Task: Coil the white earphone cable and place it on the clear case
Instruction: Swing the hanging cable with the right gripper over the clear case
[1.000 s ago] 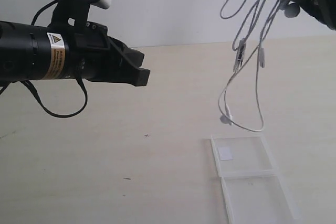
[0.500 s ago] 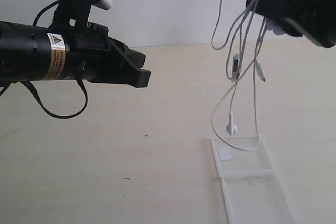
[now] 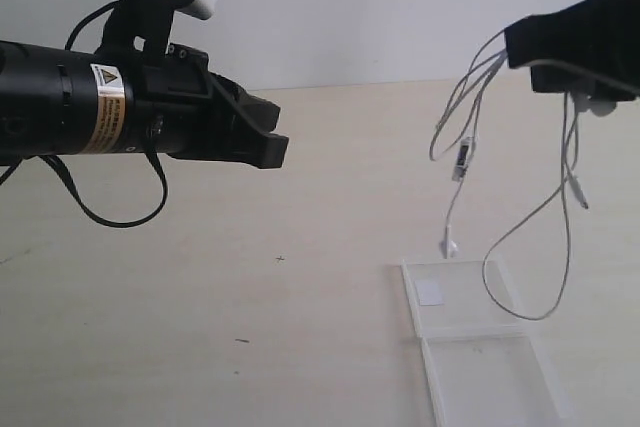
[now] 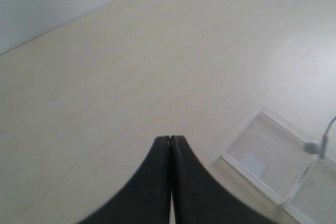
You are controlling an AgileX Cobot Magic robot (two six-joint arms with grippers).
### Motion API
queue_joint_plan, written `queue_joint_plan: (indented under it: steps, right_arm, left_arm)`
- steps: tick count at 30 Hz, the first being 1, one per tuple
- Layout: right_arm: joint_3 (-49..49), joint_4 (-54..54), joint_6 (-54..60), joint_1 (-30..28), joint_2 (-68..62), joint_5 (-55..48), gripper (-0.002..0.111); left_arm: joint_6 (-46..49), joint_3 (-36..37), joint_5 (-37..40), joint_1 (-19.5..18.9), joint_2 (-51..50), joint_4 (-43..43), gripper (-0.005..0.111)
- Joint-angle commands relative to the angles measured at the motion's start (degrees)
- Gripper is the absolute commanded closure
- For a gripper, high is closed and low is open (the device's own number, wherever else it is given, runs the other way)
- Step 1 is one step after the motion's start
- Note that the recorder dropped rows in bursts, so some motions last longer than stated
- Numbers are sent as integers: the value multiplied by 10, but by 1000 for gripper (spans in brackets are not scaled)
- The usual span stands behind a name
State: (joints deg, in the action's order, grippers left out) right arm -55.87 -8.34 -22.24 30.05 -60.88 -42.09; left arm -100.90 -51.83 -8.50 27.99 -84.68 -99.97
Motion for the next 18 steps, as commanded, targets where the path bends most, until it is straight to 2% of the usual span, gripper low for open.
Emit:
queue_joint_plan:
  steps: [1, 5, 18]
  right_arm:
    - [-51, -8, 2, -2, -2, -97, 108]
    - [-74, -2, 2, -2, -19, -182, 108]
    - [-74, 10, 13, -1, -24, -215, 108]
  left_arm:
    - [0, 3, -1, -1, 0, 0, 107]
    - [0, 3, -1, -1, 0, 0, 107]
    - [0, 3, 1, -1, 0, 0, 107]
